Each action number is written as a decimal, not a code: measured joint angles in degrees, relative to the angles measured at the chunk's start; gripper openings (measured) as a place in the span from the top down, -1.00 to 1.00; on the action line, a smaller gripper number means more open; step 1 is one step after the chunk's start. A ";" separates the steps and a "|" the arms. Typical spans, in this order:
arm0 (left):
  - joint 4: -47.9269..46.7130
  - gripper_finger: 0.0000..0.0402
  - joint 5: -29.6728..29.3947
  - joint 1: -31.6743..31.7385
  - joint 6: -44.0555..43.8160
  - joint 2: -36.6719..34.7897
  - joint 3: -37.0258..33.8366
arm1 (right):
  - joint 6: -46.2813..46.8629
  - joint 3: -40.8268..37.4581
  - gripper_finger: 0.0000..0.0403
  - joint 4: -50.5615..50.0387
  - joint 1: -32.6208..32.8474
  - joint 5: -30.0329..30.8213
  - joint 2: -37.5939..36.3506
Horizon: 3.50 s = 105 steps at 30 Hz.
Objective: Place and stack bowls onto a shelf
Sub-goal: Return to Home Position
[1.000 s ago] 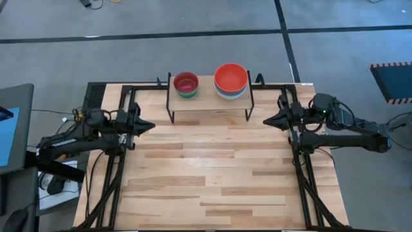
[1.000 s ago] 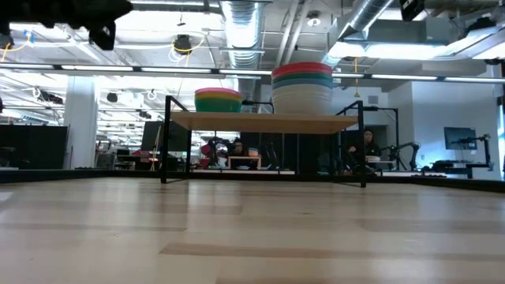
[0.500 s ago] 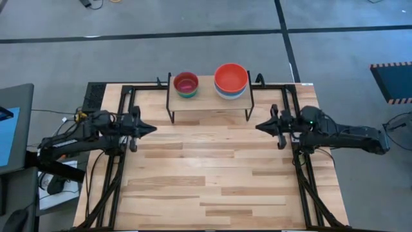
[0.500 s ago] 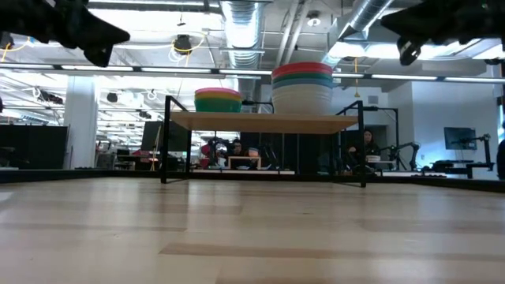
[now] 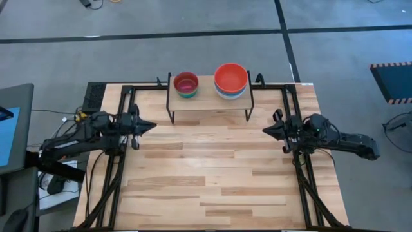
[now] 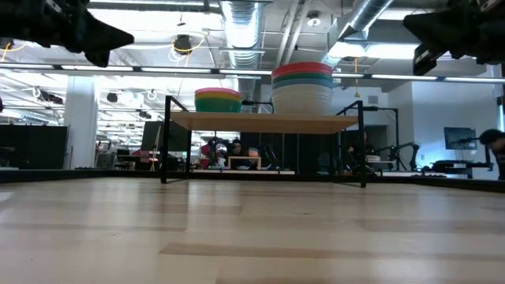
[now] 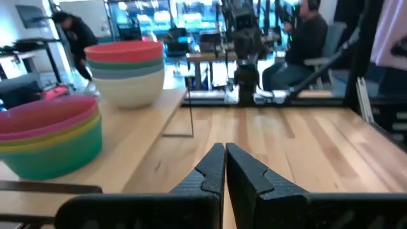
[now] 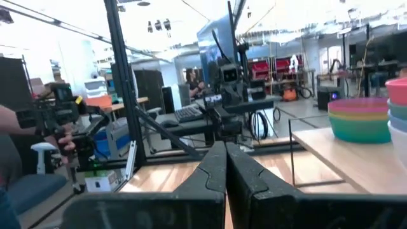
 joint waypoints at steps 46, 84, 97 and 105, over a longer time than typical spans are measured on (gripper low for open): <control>20.67 1.00 -1.55 -1.72 -7.43 -2.57 -17.15 | -0.63 -7.18 0.90 -7.81 -0.11 -3.25 -7.24; 13.07 1.00 -0.87 -2.39 -22.53 -2.58 -17.07 | 0.16 -7.33 0.74 -9.21 -0.24 -2.99 -7.21; 6.26 1.00 -0.05 -2.37 -57.00 -2.61 -15.62 | 0.22 -7.35 0.74 -9.21 -0.24 -2.99 -7.19; 5.08 1.00 -1.60 -2.37 -56.29 -2.22 -15.40 | 0.18 -7.35 0.74 -9.21 -0.23 -2.99 -7.19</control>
